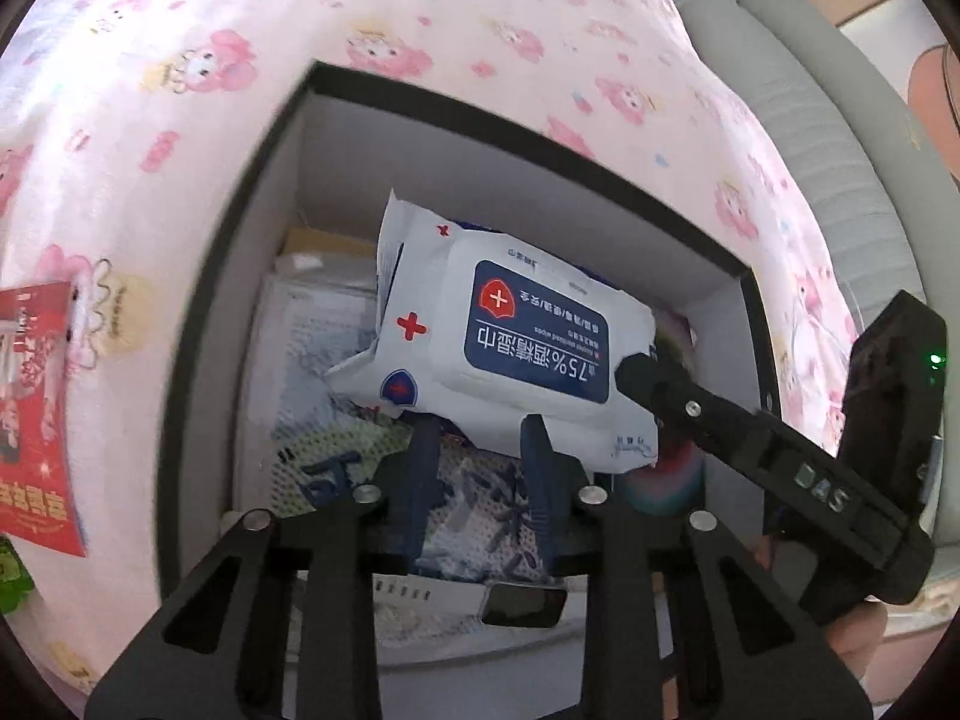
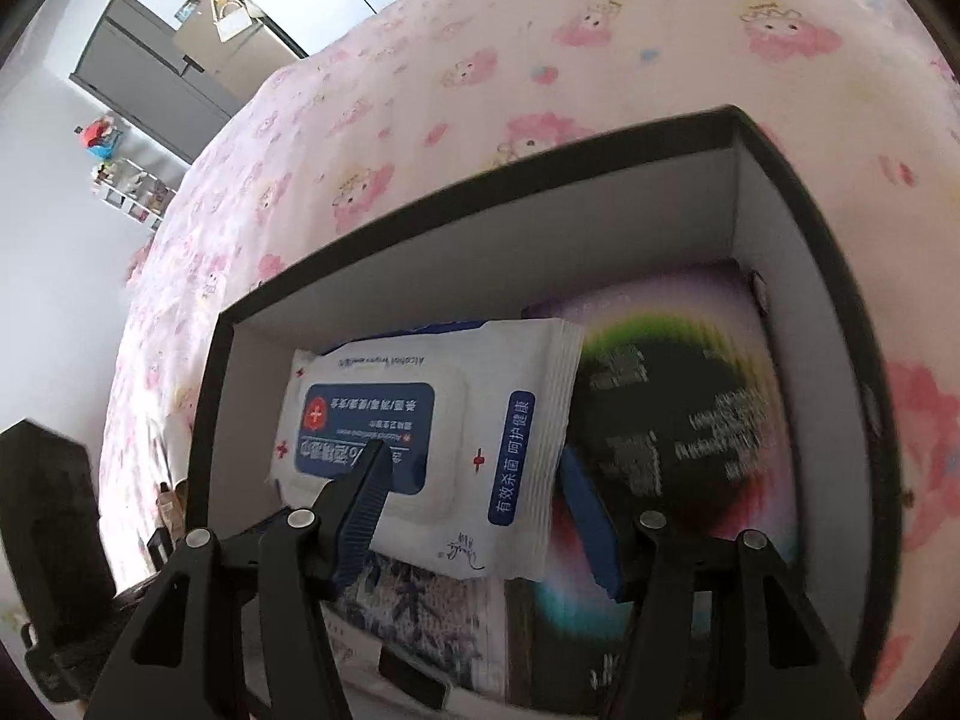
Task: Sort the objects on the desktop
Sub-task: 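Lower the wet-wipes pack into the shoebox beside the Smart Devil box, then open the right tool and release the wet-wipes pack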
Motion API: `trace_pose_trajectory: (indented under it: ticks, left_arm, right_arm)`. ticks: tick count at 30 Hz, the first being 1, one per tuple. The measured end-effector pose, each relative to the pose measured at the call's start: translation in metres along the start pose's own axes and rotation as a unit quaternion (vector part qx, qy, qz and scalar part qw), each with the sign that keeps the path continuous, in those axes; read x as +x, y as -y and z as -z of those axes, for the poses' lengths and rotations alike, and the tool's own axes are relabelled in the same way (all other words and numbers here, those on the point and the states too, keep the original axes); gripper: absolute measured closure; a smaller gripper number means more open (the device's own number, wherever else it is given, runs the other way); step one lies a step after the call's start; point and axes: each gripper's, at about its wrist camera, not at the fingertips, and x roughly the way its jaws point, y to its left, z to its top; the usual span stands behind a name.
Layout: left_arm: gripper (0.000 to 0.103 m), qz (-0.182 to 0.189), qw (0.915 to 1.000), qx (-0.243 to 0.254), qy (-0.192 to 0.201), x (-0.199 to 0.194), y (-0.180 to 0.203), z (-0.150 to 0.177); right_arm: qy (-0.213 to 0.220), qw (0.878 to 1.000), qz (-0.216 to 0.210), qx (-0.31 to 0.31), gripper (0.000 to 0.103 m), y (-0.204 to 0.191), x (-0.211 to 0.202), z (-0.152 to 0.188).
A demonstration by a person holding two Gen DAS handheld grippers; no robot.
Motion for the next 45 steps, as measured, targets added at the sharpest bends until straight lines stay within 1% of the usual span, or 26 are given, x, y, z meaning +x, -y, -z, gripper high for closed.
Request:
trace_pose_trajectory:
  ticks: [3, 5, 6, 8, 10, 13, 16, 18, 21, 23, 26, 28, 31, 33, 34, 37, 39, 42, 44, 45]
  left_arm:
    - [0.077, -0.002, 1.0000, 0.002, 0.005, -0.004, -0.002, -0.001]
    - [0.077, -0.017, 0.9983, -0.044, 0.035, -0.010, -0.010, 0.004]
    - [0.077, -0.024, 0.9960, -0.069, 0.051, -0.013, -0.014, 0.007]
    - [0.077, -0.027, 0.9959, -0.073, 0.046, -0.015, -0.016, 0.012]
    - [0.077, -0.029, 0.9963, -0.072, 0.037, -0.016, -0.016, 0.017]
    - [0.077, -0.032, 0.9967, -0.070, 0.024, -0.018, -0.017, 0.024]
    - [0.077, -0.035, 0.9970, -0.069, 0.011, -0.021, -0.018, 0.032]
    - [0.077, -0.046, 0.9967, -0.066, 0.012, -0.022, -0.020, 0.027]
    - [0.077, -0.038, 0.9959, -0.079, 0.023, -0.031, -0.029, 0.015]
    - [0.077, -0.034, 0.9958, -0.082, 0.021, -0.038, -0.034, 0.016]
    - [0.076, -0.030, 0.9970, -0.066, 0.025, -0.047, -0.034, 0.020]
    - [0.076, -0.024, 0.9974, -0.062, 0.029, -0.061, -0.039, 0.027]
    - [0.076, 0.005, 0.9972, -0.061, 0.042, -0.087, -0.046, 0.033]
    - [0.074, -0.005, 0.9965, -0.055, 0.063, -0.107, -0.045, 0.033]
    - [0.074, -0.007, 0.9960, -0.052, 0.072, -0.118, -0.043, 0.035]
    - [0.069, -0.006, 0.9942, -0.039, 0.100, -0.159, -0.036, 0.048]
    - [0.065, -0.027, 0.9920, -0.025, 0.120, -0.186, -0.032, 0.057]
    - [0.061, -0.068, 0.9849, 0.005, 0.159, -0.237, -0.025, 0.076]
    - [0.058, -0.082, 0.9796, 0.017, 0.183, -0.268, -0.018, 0.090]
    - [0.057, -0.086, 0.9774, 0.021, 0.192, -0.276, -0.011, 0.093]
  right_arm:
    - [0.012, 0.999, -0.028, -0.019, 0.052, -0.012, -0.001, -0.004]
    - [0.005, 0.999, -0.029, -0.034, 0.051, -0.019, 0.002, -0.004]
    - [0.001, 0.999, -0.025, -0.040, 0.051, -0.021, 0.003, -0.003]
    - [-0.004, 0.999, -0.018, -0.048, 0.051, -0.024, 0.005, -0.003]
    - [0.004, 0.999, -0.013, -0.031, 0.051, -0.018, -0.003, -0.004]
    - [0.025, 0.999, -0.027, -0.007, 0.051, -0.011, -0.022, -0.002]
    - [0.006, 0.999, -0.038, -0.010, 0.051, -0.014, -0.022, 0.006]
    - [-0.013, 0.999, -0.040, -0.014, 0.051, -0.019, -0.015, 0.011]
    - [-0.028, 0.999, -0.025, -0.018, 0.051, -0.021, -0.003, 0.016]
    - [-0.030, 0.999, -0.015, -0.018, 0.051, -0.021, 0.002, 0.017]
    - [-0.029, 0.999, -0.001, -0.023, 0.051, -0.024, 0.003, 0.018]
    - [-0.031, 0.999, 0.002, -0.030, 0.051, -0.027, 0.005, 0.021]
    - [-0.029, 0.999, -0.001, -0.034, 0.051, -0.030, 0.005, 0.024]
    - [-0.010, 0.998, 0.014, -0.053, 0.051, -0.038, -0.005, 0.028]
    - [0.001, 0.998, 0.022, -0.065, 0.051, -0.043, -0.011, 0.030]
    - [0.035, 0.993, 0.054, -0.102, 0.051, -0.062, -0.031, 0.042]
    - [0.047, 0.990, 0.069, -0.112, 0.051, -0.071, -0.042, 0.048]
    - [0.068, 0.990, 0.058, -0.110, 0.050, -0.081, -0.065, 0.056]
    - [0.084, 0.990, 0.051, -0.106, 0.049, -0.088, -0.080, 0.061]
    - [0.092, 0.989, 0.049, -0.103, 0.048, -0.093, -0.087, 0.064]
